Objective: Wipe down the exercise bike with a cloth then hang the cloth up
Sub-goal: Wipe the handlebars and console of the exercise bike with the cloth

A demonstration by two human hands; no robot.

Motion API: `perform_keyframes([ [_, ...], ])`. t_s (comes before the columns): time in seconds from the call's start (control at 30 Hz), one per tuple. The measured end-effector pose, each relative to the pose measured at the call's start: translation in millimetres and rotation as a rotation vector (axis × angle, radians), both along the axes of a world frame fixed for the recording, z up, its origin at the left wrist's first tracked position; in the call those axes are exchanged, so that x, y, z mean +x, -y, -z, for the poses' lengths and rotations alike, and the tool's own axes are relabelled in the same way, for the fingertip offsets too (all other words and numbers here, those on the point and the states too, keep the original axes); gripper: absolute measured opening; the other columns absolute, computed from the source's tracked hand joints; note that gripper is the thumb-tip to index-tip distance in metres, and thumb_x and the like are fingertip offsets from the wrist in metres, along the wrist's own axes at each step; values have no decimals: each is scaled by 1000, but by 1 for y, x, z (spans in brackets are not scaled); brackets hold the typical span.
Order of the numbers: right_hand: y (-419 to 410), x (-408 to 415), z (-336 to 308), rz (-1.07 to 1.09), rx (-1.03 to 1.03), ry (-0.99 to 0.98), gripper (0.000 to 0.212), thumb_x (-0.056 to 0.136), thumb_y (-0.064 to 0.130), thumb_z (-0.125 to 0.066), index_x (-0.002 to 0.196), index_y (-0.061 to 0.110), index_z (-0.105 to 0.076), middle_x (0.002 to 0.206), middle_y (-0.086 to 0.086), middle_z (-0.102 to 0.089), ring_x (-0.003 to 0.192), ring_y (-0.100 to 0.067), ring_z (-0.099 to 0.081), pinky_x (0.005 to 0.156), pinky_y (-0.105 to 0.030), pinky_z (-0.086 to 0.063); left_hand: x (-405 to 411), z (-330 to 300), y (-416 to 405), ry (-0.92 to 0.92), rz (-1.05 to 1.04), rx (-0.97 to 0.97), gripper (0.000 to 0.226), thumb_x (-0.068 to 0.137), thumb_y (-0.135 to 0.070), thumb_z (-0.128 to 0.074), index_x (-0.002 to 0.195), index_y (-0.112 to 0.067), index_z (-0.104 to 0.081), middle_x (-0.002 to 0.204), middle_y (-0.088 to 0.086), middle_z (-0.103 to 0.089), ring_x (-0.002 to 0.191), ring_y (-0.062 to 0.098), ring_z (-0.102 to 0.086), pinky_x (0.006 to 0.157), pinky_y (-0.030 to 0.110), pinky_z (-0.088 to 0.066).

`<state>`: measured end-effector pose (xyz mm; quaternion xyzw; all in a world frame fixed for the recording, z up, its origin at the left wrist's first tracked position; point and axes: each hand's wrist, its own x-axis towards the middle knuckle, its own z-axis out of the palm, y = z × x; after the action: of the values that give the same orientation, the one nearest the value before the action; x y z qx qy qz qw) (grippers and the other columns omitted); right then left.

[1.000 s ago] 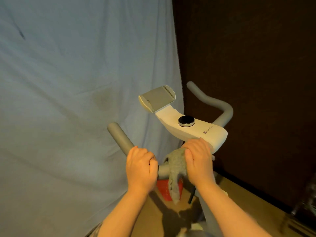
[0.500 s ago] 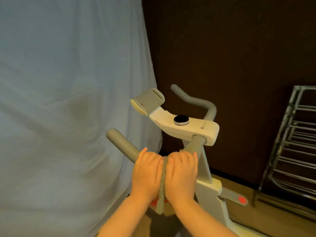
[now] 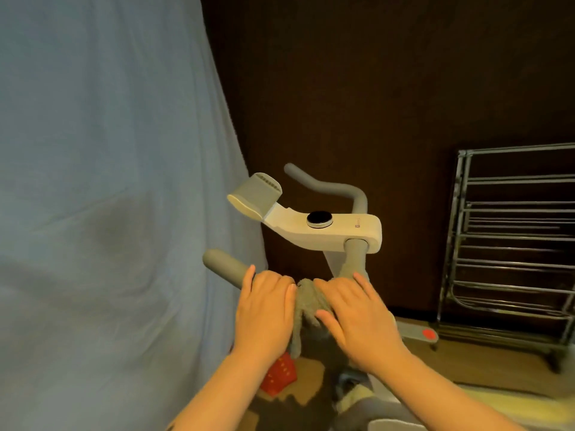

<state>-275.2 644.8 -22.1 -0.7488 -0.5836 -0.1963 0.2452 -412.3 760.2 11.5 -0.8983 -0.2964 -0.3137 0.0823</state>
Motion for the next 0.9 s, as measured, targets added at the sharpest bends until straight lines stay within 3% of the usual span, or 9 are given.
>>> perform_keyframes([
  [0.1, -8, -27, -5, 131, 105, -286, 44, 97, 50, -27, 119, 25, -56, 118, 7, -57, 128, -16, -45, 117, -45, -16, 3, -2, 5, -40, -57, 11, 41, 96, -28, -26, 88, -24, -66, 84, -7, -60, 90, 16, -59, 113, 39, -17],
  [0.17, -35, -67, -16, 285, 245, -506, 45, 96, 45, -23, 104, 24, -62, 106, 8, -60, 121, -15, -47, 119, -48, -12, 5, 0, 6, -56, -59, 21, 19, 91, -29, -47, 86, -24, -65, 82, -8, -60, 89, 16, -58, 112, 39, -17],
  [0.23, -42, -73, -23, 282, 260, -465, 48, 98, 45, -20, 99, 27, -64, 97, 12, -62, 108, -10, -51, 119, -46, -13, 3, 0, 6, -79, -52, 11, 11, 87, -32, -56, 89, -25, -65, 84, -9, -61, 93, 15, -57, 113, 39, -16],
  [0.37, -9, -6, -18, -20, 75, -127, 35, 101, 37, -29, 90, 28, -62, 87, 13, -61, 88, -7, -52, 97, -39, -41, 1, -4, 10, -61, -64, -26, 42, 95, -29, -25, 99, -23, -67, 94, -7, -62, 100, 15, -56, 117, 39, -17],
  [0.53, -42, -40, -18, 251, 469, -586, 36, 98, 36, -39, 70, 27, -60, 71, 17, -52, 81, -1, -46, 101, -46, -41, 10, -1, 11, 43, -130, -69, 45, 98, -28, -22, 87, -24, -65, 85, -7, -62, 93, 14, -57, 116, 38, -16],
  [0.6, -43, -37, -17, 236, 461, -481, 44, 98, 40, -38, 67, 25, -64, 67, 16, -55, 79, -4, -50, 108, -43, -35, 17, -1, 15, 56, -177, -104, 44, 98, -29, -21, 84, -25, -63, 84, -8, -60, 93, 13, -56, 117, 39, -16],
  [0.7, -28, 22, -10, -74, 270, -171, 47, 100, 35, -36, 67, 19, -66, 65, 9, -60, 70, -7, -55, 107, -38, -37, 23, -1, 18, 77, -216, -124, 42, 98, -30, -25, 82, -25, -63, 84, -9, -60, 94, 13, -55, 118, 43, -19],
  [0.8, -34, 56, -11, -224, 242, -358, 39, 97, 27, -39, 66, 17, -61, 67, 9, -58, 74, -6, -55, 106, -39, -35, 31, -1, 19, 99, -257, -145, 42, 96, -33, -30, 75, -26, -65, 80, -11, -61, 93, 12, -53, 117, 45, -18],
  [0.9, -43, 39, -4, -152, 360, -489, 34, 92, 27, -43, 63, 21, -60, 67, 15, -55, 78, -3, -55, 113, -32, -26, 46, 1, 27, 129, -285, -165, 46, 93, -38, -30, 65, -28, -64, 67, -15, -57, 83, 10, -51, 116, 44, -19],
])
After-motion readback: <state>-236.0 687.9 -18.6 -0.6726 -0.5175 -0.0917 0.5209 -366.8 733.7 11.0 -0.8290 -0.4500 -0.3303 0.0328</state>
